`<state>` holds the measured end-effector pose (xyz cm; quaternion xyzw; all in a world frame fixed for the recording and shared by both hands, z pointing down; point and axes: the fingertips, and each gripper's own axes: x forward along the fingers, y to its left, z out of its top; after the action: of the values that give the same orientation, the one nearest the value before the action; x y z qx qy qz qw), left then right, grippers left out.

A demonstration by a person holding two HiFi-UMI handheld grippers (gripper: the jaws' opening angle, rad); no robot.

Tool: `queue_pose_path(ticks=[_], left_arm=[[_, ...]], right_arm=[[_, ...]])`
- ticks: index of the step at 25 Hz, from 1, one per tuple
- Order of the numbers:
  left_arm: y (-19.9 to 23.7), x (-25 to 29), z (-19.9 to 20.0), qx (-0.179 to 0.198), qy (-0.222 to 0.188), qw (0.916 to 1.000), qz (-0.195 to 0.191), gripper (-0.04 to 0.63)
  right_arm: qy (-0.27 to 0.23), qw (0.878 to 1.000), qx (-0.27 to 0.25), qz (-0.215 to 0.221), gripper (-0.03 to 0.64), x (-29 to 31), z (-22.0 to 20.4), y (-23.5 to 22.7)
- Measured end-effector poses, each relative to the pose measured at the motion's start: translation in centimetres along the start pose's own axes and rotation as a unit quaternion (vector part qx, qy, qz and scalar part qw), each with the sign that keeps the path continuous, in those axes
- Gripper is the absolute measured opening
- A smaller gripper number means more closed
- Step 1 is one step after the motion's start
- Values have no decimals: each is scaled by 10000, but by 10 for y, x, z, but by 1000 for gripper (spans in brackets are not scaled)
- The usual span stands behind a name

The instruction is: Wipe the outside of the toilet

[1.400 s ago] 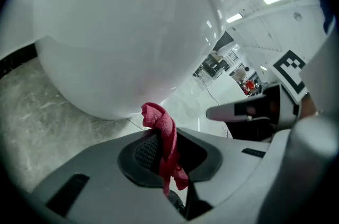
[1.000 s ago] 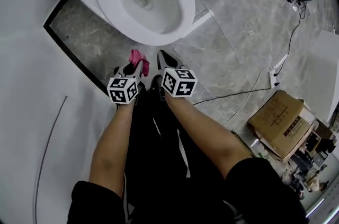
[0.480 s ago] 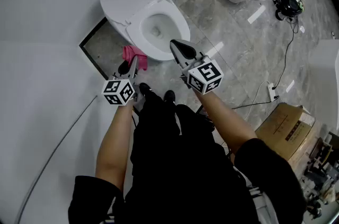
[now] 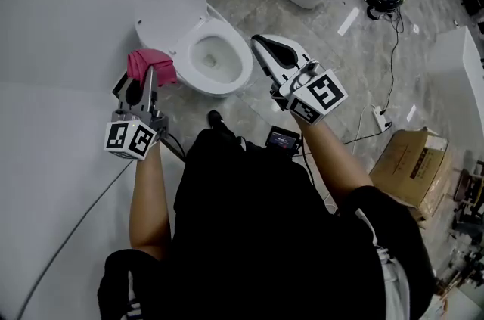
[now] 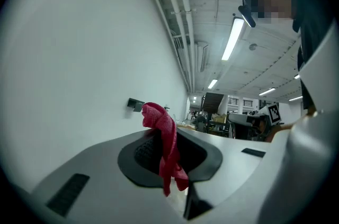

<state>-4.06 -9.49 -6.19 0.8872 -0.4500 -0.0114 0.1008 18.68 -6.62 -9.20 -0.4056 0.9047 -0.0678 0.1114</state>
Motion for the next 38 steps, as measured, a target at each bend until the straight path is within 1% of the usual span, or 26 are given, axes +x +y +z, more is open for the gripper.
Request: queue_pose_path(ticks=[3, 5, 9, 13, 16, 19, 22, 24, 26, 29, 31, 33, 36, 38], left_arm=[[-7, -1, 13, 357, -20, 9993, -76, 58], [-7, -1, 18, 516, 8, 9986, -113, 58], [3, 3, 23, 591, -11, 9981, -179, 58], [6, 12, 30, 576, -65, 9980, -245, 58], [10, 12, 33, 573, -33, 9983, -123, 58], [15, 13, 36, 786, 14, 9969, 31, 60], [20, 13, 35, 787, 55, 9964, 293, 60], [20, 11, 29, 759, 104, 9958, 497, 60], [16, 9, 24, 722, 119, 9947, 718, 60], [-3, 4, 28, 766, 89, 9901, 1176, 60], [-25, 2, 32, 774, 54, 9854, 1518, 60], [-51, 3, 31, 666, -34, 9813, 1807, 60], [-98, 6, 13, 458, -126, 9762, 2118, 60], [-123, 10, -9, 385, -115, 9740, 2228, 60]], right_arm=[[-187, 9997, -73, -123, 32, -11, 22, -4], [-208, 9995, -97, -195, 32, -14, 27, -7], [75, 9992, -158, -354, 32, -8, 12, -21], [195, 9990, -188, -342, 32, 11, 7, -32], [396, 9980, -286, -404, 32, 28, 1, -38], [511, 9967, -491, -407, 32, 41, -6, -44], [575, 9972, -341, -327, 32, 52, -13, -53], [603, 9977, -251, -199, 32, 55, -18, -57], [599, 9978, -266, 18, 32, 57, -19, -62], [562, 9967, -295, 512, 32, 56, -12, -71], [534, 9943, -236, 894, 32, 49, -2, -80], [520, 9910, -137, 1223, 32, 33, 5, -91], [513, 9847, 45, 1663, 32, 4, 9, -107], [487, 9804, 42, 1907, 32, -9, 4, -117]])
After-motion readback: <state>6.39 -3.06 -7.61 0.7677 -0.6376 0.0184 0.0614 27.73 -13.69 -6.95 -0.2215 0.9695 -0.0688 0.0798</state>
